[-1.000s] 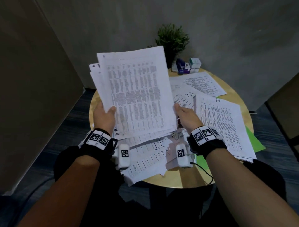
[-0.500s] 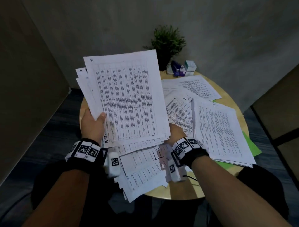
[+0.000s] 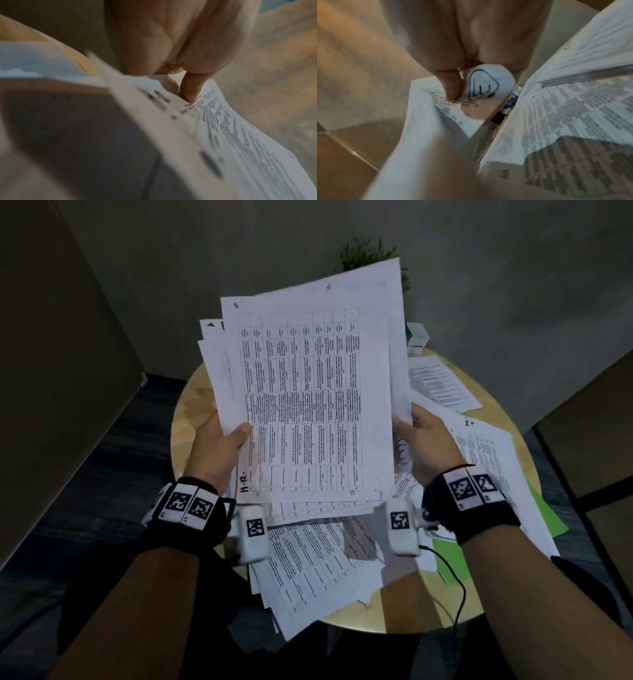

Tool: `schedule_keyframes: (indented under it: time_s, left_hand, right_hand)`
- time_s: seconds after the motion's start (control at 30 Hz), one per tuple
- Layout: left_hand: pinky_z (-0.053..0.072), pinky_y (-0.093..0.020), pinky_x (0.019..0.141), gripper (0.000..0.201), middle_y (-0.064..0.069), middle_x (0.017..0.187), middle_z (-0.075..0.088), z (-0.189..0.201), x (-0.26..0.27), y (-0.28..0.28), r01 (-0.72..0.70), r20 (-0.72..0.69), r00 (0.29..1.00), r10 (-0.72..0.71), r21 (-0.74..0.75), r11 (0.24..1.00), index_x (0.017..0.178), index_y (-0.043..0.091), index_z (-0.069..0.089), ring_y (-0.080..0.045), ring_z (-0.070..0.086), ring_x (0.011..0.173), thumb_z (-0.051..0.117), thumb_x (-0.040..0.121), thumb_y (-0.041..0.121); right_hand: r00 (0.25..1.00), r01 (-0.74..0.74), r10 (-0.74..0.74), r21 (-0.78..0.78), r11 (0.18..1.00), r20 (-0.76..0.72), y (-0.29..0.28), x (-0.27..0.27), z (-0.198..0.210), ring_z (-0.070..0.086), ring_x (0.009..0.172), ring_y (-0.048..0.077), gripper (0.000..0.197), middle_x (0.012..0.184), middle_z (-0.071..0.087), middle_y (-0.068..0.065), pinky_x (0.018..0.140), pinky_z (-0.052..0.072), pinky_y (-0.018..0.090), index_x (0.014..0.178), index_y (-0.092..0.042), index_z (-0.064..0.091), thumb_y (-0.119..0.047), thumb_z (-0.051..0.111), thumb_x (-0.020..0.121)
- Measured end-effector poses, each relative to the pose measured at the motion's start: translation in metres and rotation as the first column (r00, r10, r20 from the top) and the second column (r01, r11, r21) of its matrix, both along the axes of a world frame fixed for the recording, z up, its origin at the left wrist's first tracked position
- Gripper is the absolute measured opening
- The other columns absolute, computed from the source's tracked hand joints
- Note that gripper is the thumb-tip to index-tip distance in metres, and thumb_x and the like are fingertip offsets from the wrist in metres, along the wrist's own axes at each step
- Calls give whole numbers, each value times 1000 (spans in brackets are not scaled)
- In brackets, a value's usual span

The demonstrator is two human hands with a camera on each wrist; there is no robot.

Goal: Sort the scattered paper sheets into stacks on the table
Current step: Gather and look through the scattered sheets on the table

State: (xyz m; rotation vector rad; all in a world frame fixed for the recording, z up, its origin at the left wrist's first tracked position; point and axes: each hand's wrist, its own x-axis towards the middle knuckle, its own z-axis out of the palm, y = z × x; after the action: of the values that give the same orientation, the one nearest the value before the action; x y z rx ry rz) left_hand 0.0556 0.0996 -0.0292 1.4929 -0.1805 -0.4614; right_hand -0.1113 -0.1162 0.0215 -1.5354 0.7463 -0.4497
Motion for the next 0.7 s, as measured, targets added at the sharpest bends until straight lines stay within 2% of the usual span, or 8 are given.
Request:
schedule_keyframes:
  time_s: [0.07, 0.17, 0.23, 0.33, 0.43, 0.5, 0.6, 0.7]
  left_hand:
    - [42, -35, 104, 40, 1, 121, 63, 0, 2, -1, 15, -12, 1000, -15, -36, 999, 133, 14, 52, -18, 58, 116, 49, 97, 0]
    - [40, -41, 108, 41, 0, 124, 63, -1, 5, 3, 50, -8, 999, -51, -63, 997, 130, 18, 53, -19, 57, 119, 48, 96, -3]
    - [40, -44, 108, 41, -1, 125, 63, -2, 6, 5, 75, 0, 997, -75, -63, 995, 130, 18, 53, -20, 58, 120, 47, 96, -4]
    - [43, -42, 105, 43, 2, 122, 65, -3, 8, 9, 62, 39, 997, -61, -14, 998, 130, 19, 54, -17, 60, 116, 48, 95, -6]
    - [48, -35, 98, 48, 5, 124, 63, -3, 13, 13, -55, 166, 985, 39, 89, 995, 132, 23, 52, -12, 60, 112, 49, 92, -4]
    - [50, -28, 91, 49, 5, 125, 60, -1, 17, 16, -159, 230, 965, 129, 120, 980, 137, 21, 50, -11, 60, 109, 48, 93, -2]
    - [49, -28, 88, 39, 3, 113, 62, 2, 21, 19, -262, 242, 943, 230, 112, 958, 131, 16, 55, -13, 60, 102, 47, 96, -1]
    - [49, -32, 93, 36, 1, 111, 63, 2, 23, 20, -327, 264, 920, 290, 106, 939, 127, 14, 57, -14, 61, 101, 48, 95, 0]
  right_hand:
    - [999, -38, 36, 60, 997, 27, 3, 6, 4, 67, 76, 33, 19, 94, 72, 15, 61, 56, 44, 110, -10, 67, -13, 59, 93]
    - [995, -95, 94, 90, 991, 14, 3, 12, -1, 64, 98, 43, 25, 104, 71, 18, 86, 46, 63, 105, -16, 70, -2, 55, 91]
    - [991, -132, 133, 110, 985, 3, 2, 15, -5, 64, 96, 39, 30, 103, 71, 16, 84, 49, 56, 103, -20, 71, 1, 53, 91]
    - [977, -206, 210, 69, 976, -48, 1, 19, -6, 64, 77, 32, 25, 90, 73, 14, 62, 50, 36, 103, -18, 71, -4, 53, 93]
    - [953, -269, 269, 21, 963, -139, -8, 27, -4, 63, 75, 32, 22, 93, 68, 16, 70, 51, 41, 107, -1, 65, -17, 52, 98]
    - [914, -329, 292, -94, 940, -281, -20, 34, -2, 63, 72, 27, 18, 95, 67, 13, 69, 52, 37, 103, -4, 63, -18, 54, 97]
    - [745, -554, 226, -393, 734, -628, -34, 49, -6, 65, 88, 19, 17, 104, 69, 4, 81, 51, 31, 106, -17, 65, -17, 65, 89]
    - [553, -741, 90, -440, 507, -828, -36, 67, -14, 54, 115, 15, 40, 122, 60, -5, 90, 38, 25, 122, -23, 58, -15, 68, 85]
